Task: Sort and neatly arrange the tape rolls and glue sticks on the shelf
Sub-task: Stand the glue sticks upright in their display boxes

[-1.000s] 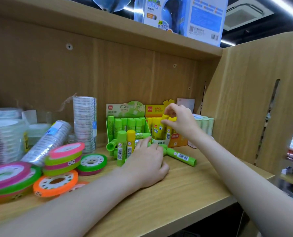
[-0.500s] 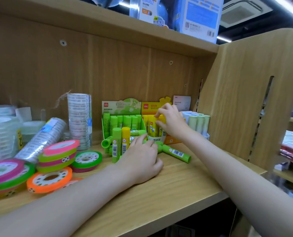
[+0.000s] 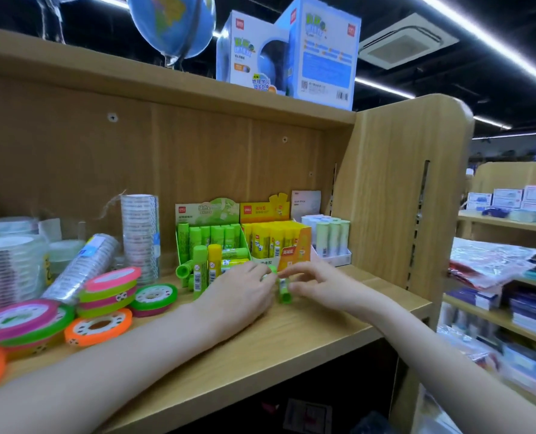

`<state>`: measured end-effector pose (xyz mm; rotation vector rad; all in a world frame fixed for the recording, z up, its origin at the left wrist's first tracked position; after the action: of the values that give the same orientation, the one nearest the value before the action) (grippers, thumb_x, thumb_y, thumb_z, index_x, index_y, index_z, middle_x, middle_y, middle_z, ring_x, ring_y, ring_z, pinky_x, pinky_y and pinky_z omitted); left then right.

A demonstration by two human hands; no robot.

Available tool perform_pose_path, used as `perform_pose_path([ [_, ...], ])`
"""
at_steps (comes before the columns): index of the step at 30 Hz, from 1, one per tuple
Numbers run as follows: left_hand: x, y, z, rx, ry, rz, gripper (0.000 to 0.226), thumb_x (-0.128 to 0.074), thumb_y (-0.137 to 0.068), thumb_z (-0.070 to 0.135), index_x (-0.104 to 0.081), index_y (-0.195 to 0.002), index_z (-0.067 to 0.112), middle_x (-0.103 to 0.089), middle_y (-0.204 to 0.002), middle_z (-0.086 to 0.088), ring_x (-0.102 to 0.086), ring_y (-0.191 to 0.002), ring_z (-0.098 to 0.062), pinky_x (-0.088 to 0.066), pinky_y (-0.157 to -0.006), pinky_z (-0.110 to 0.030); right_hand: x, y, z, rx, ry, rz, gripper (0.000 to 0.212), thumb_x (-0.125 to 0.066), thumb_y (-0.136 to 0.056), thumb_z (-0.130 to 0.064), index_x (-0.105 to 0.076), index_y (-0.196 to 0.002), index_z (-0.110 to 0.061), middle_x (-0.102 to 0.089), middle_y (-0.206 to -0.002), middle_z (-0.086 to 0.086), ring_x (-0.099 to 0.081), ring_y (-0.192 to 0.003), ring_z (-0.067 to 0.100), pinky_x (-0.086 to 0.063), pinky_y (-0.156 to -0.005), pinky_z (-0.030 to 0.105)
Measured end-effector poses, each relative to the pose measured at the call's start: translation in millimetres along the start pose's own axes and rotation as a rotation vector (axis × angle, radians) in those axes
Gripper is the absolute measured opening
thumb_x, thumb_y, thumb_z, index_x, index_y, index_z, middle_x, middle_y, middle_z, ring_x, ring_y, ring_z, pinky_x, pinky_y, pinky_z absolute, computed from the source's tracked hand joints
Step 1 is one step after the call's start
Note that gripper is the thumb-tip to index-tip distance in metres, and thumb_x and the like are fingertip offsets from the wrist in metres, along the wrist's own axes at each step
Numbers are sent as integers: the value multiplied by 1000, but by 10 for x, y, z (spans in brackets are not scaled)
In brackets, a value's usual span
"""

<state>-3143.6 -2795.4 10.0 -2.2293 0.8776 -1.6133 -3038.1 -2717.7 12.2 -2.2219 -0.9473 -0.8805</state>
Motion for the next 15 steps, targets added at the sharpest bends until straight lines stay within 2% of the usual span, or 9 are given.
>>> perform_pose_path([
  [1, 54, 66, 2, -21, -6, -6, 37, -36, -78, 30, -69, -82, 14, -67, -78, 0, -64, -70, -16, -53, -61, -22, -29, 25, -32, 0, 5, -7, 26, -56, -92, -17, -60, -118, -17, -59, -108, -2, -57, -98, 11, -45, -97, 30],
  [5, 231, 399, -154, 4, 5, -7, 37, -37, -79, 31, -69, -90, 14, -67, -91, 1, -65, -80, -14, -52, -70, -25, -169, 59, -173, 70, -2, 11, 19, -62, -88, -14, -63, -104, -24, -55, -119, 7, -59, -98, 18, -45, -97, 34],
  [8, 235, 594, -339, 60, 6, -29, 37, -39, -83, 37, -66, -96, 15, -65, -96, 2, -63, -86, -14, -44, -79, -24, -296, 41, -256, 139, -26, 16, 21, -63, -86, -12, -62, -101, -26, -57, -104, -4, -52, -83, 7, -44, -87, 25],
  [10, 231, 645, -407, 79, 12, -37, 38, -39, -84, 42, -65, -98, 17, -63, -97, 4, -61, -88, -12, -41, -82, -25, -349, 0, -296, 159, -44, 51, 24, -65, -85, -10, -63, -106, -21, -52, -95, -13, -51, -78, 3, -45, -83, 21],
  [13, 240, 647, -448, 83, 25, -19, 38, -41, -82, 46, -65, -94, 19, -62, -94, 6, -59, -84, -11, -46, -73, -22, -336, -144, -353, 208, -67, 223, 30, -66, -83, -8, -60, -111, -19, -54, -109, -3, -54, -81, 7, -47, -77, 18],
  [15, 227, 643, -473, 90, 48, -24, 39, -42, -80, 49, -65, -94, 22, -62, -91, 7, -61, -80, -11, -52, -66, -23, -310, -261, -441, 257, -92, 322, 37, -63, -85, -9, -55, -119, -21, -56, -110, -4, -53, -84, 7, -43, -71, 17],
])
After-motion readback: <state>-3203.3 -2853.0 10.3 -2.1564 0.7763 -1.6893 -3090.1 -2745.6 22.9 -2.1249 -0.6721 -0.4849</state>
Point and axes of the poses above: each hand's wrist, its own y-axis away from the middle knuckle, its own x-axis out of the back of the hand, z = x × y, the point moved 5 cm from there along -y, towards the middle knuckle
